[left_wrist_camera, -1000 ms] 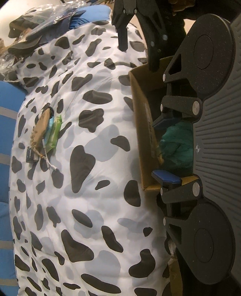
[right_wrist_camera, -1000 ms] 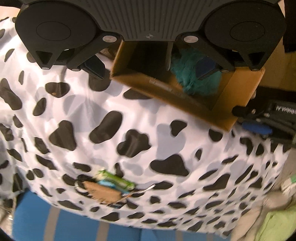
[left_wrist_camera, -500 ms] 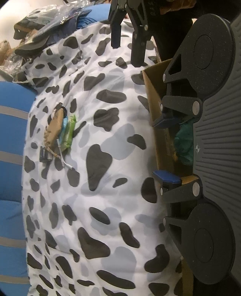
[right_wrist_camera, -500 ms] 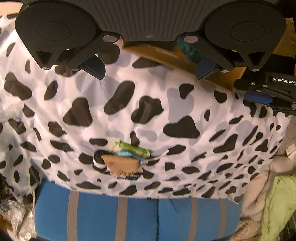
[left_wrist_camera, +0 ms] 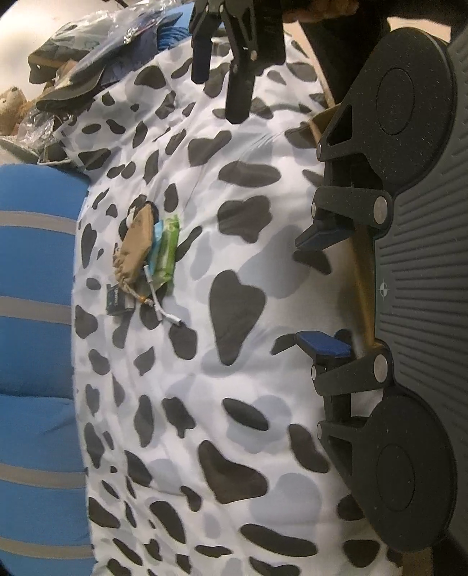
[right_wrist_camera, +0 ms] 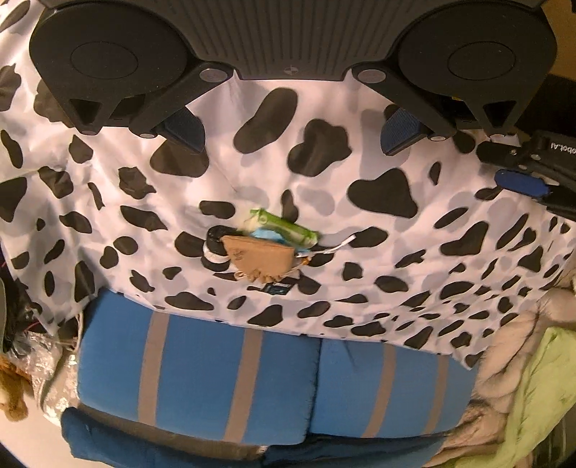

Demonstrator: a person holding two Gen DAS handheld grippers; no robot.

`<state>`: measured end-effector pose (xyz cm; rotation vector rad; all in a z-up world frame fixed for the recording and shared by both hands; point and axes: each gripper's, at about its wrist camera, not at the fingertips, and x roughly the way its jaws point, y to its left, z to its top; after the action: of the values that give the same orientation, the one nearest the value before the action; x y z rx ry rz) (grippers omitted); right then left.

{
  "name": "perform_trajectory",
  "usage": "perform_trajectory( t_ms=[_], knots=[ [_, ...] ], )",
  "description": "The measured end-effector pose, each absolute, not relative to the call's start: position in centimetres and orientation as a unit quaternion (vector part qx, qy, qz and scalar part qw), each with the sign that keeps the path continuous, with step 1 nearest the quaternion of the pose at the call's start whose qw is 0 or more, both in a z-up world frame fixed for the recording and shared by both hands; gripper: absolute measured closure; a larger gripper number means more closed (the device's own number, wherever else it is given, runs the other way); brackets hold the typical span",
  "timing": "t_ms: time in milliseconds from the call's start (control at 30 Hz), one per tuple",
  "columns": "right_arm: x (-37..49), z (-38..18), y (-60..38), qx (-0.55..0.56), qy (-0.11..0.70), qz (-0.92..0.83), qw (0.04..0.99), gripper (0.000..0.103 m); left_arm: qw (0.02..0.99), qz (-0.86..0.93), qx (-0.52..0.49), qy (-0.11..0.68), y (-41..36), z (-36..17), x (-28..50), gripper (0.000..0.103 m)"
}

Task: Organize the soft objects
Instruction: 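Withdraw both tools from the box back toward the tan pouch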

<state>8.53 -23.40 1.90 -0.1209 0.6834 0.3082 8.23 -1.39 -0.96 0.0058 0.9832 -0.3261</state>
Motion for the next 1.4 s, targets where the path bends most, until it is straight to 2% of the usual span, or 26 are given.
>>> perform_trajectory(
  t_ms=[300,600,1300,1367,1400],
  knots=[
    [11.7,1.7,-24.5,-0.030,0.329,0.139,0.933,0.000,0.873,-0.149,-0.002,0.464,-1.2,-1.2,10.5,0.054],
    [13.6,1.7,-23.9,-0.057,0.301,0.154,0.939,0.000,0.877,-0.141,-0.004,0.458,-0.9,-1.6,13.3,0.054],
    [19.9,1.0,-21.6,-0.093,0.312,0.207,0.923,0.001,0.878,-0.153,-0.007,0.453,-1.6,-1.9,18.8,0.054],
    [20.6,0.8,-21.2,-0.096,0.313,0.208,0.922,0.003,0.878,-0.153,-0.011,0.453,-1.4,-1.8,19.0,0.054],
    [21.0,0.7,-21.1,-0.098,0.313,0.209,0.921,0.007,0.878,-0.152,-0.013,0.454,-1.4,-1.8,19.0,0.054]
  ],
)
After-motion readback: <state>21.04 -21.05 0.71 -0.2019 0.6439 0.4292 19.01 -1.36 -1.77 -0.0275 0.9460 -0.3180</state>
